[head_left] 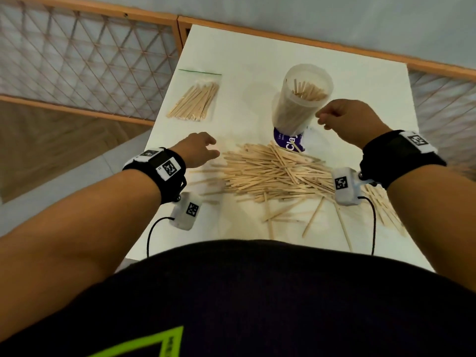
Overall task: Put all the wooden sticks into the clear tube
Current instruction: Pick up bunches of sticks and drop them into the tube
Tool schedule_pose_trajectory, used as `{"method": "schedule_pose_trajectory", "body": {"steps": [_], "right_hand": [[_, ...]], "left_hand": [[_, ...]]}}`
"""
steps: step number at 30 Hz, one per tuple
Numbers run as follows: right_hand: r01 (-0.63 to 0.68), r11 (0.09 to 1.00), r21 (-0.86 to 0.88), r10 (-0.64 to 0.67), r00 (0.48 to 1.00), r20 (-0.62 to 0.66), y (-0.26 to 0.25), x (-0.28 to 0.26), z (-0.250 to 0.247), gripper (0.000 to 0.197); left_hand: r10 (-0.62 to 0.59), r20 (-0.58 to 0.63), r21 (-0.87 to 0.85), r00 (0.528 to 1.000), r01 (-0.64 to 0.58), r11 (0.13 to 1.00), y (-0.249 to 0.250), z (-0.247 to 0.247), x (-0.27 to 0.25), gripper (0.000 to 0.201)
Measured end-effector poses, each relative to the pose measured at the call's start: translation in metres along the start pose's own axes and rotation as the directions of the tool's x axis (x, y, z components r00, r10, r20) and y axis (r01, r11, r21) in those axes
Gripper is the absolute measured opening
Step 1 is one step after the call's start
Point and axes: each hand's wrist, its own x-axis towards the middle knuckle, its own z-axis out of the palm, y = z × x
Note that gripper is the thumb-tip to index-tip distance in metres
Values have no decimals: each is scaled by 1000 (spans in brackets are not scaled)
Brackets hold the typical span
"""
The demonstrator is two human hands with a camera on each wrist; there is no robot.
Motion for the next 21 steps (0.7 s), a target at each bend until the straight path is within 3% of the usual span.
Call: {"method": "schedule_pose_trajectory", "body": {"steps": [4,7,9,14,17,21], "right_hand": [[2,977,-211,39,981,191,37,-30,39,27],[13,961,-275,75,949,307,67,-52,63,58],[65,929,-365,70,937,343,84,-66,73,82],[77,874,-480,101,937,334,108,-102,90,107],[114,852,-511,85,933,349,120,-117,105,111],[144,858,-492,62,924,378,130,-133,128,114]], "left_hand": [[-7,59,246,998,-8,969,-37,23,-15,69],[-8,92,402,996,-30,915,-67,40,-26,88],[-44,48,477,998,16,879,-84,48,-35,97],[-212,-15,324,977,205,924,-110,71,-53,91],[-155,-34,326,987,157,932,-109,91,-58,80],[-14,-30,354,999,24,935,-90,118,-61,82]]}}
